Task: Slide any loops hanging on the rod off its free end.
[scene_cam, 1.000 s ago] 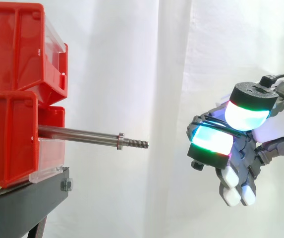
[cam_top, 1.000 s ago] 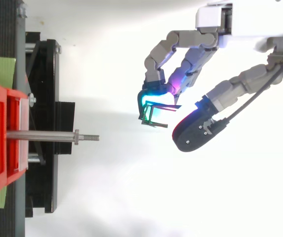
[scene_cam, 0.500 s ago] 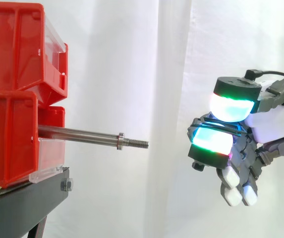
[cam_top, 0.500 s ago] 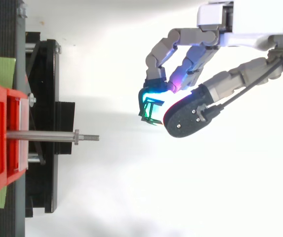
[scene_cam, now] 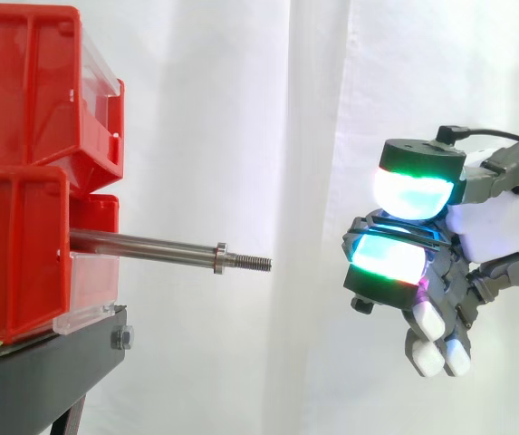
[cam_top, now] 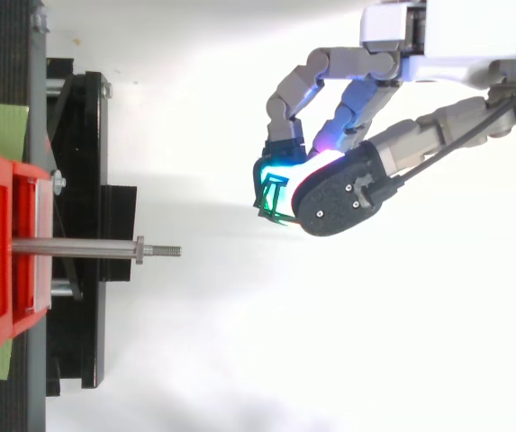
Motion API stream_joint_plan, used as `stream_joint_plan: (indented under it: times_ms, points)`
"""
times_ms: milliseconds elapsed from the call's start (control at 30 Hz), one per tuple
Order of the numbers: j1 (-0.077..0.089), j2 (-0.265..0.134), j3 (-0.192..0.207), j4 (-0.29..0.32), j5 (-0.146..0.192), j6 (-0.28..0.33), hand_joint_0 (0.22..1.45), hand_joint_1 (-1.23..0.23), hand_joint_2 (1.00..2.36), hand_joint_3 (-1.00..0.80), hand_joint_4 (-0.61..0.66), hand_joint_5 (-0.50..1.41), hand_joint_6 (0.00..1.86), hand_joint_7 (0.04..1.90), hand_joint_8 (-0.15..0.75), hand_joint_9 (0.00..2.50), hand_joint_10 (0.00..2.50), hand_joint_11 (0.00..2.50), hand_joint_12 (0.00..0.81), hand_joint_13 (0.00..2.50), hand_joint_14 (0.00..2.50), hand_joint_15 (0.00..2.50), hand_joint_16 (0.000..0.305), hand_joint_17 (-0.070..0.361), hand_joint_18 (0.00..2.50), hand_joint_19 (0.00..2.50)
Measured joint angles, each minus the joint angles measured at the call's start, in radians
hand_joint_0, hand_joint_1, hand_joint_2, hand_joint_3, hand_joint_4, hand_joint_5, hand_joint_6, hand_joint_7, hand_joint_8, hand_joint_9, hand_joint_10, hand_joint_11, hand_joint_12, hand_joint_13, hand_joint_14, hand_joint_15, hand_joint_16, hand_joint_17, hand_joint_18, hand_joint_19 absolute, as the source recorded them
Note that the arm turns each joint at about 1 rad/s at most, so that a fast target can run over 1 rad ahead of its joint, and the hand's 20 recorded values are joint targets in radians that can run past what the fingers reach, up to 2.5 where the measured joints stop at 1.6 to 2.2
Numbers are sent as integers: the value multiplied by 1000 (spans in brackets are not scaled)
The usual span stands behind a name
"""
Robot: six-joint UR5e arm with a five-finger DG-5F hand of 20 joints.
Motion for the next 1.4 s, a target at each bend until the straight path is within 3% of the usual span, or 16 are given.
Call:
stream_joint_plan:
  times_ms: [300, 500, 1167, 1400]
  points:
    - [0, 0, 0, -1, 1, 1, 626, -764, 1011, -378, 59, -165, 852, 1021, 281, 965, 13, 408, 269, 909, 8, 218, 39, 87, 860, 406]
    - [0, 0, 0, -1, 2, 1, 625, -778, 1003, -462, 88, -169, 862, 987, 278, 963, 15, 400, 270, 918, 9, 223, 39, 87, 865, 403]
    - [-2, 0, 0, -1, 0, 1, 557, -444, 1000, -500, 117, -151, 839, 993, 288, 1044, 13, 401, 275, 952, 9, 231, 41, 92, 894, 436]
    - [-4, 1, 0, -1, 1, 2, 592, -528, 1006, -444, 104, -150, 833, 1037, 289, 1046, 13, 403, 272, 951, 9, 239, 40, 91, 890, 435]
